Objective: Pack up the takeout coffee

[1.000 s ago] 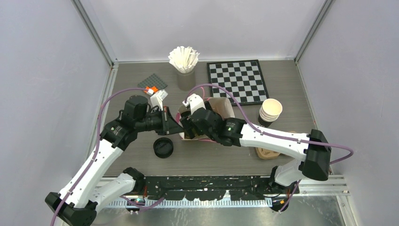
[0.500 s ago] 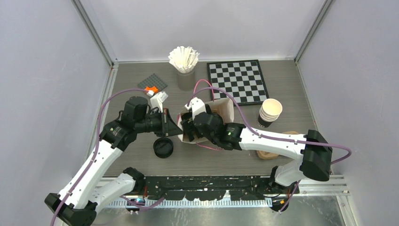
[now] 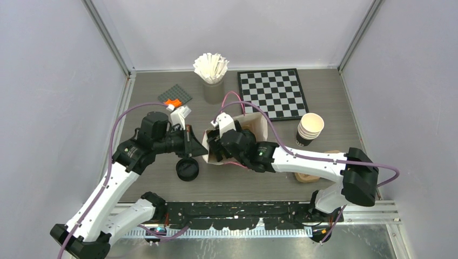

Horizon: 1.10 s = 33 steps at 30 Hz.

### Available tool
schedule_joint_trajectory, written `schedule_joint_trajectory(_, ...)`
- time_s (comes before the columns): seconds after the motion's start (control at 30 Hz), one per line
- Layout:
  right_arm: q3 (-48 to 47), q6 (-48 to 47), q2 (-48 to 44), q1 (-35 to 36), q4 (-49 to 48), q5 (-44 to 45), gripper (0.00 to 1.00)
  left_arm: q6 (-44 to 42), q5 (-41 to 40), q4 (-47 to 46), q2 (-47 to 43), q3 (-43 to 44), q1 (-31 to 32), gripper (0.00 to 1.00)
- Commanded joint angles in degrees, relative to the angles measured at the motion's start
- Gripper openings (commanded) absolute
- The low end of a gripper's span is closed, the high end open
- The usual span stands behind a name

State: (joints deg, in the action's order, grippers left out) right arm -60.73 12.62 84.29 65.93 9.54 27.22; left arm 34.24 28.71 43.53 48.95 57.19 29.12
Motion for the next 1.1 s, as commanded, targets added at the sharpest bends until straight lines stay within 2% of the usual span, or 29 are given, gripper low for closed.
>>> schedule_joint_trajectory(0.0, -0.75, 0.74, 0.9, 0.15, -1.27, 1.38, 0.82, -0.04, -0.95, 1.08, -0.67, 1.98, 0.14, 0.0)
schedule_joint_trajectory(0.17, 0.38, -2.48, -0.91, 0.13, -3.18, 0.29, 0.66, -0.4, -1.61, 1.97, -0.43, 2.53, 0.14, 0.0)
schedule_joint_trajectory(0.33, 2.83, -8.06, -4.29, 0.11, -6.39, -3.86, 0.59, -1.07, -2.2, 2.35, -0.61, 2.66, 0.14, 0.0)
schedule_joint_trajectory(0.47, 7.17, -16.87, -8.79, 0.13, -9.23, -12.37, 0.64, -1.78, -2.72, 2.61, -0.65, 3.1, 0.14, 0.0)
schedule_joint_trajectory(0.6, 12.18, -30.38, -14.94, 0.11, -12.45, -19.27, 0.74, -5.09, -1.93, 1.89, -1.39, 2.71, 0.14, 0.0)
schedule_joint_trajectory(0.77, 8.45, -40.59, -15.76, 0.08, -0.79, -21.98, 0.81, -10.26, 0.67, -0.76, -2.96, 1.38, 0.14, 0.0)
schedule_joint_trajectory(0.93, 6.1, -47.0, -14.8, 0.05, 2.63, -24.45, 0.9, -11.04, 2.12, -2.08, -3.07, 0.53, 0.1, 0.0)
schedule_joint_trajectory(1.07, 4.6, -49.91, -12.87, 0.02, 4.87, -25.04, 0.92, -10.86, 3.51, -3.96, -3.39, -0.81, 0.14, 0.0)
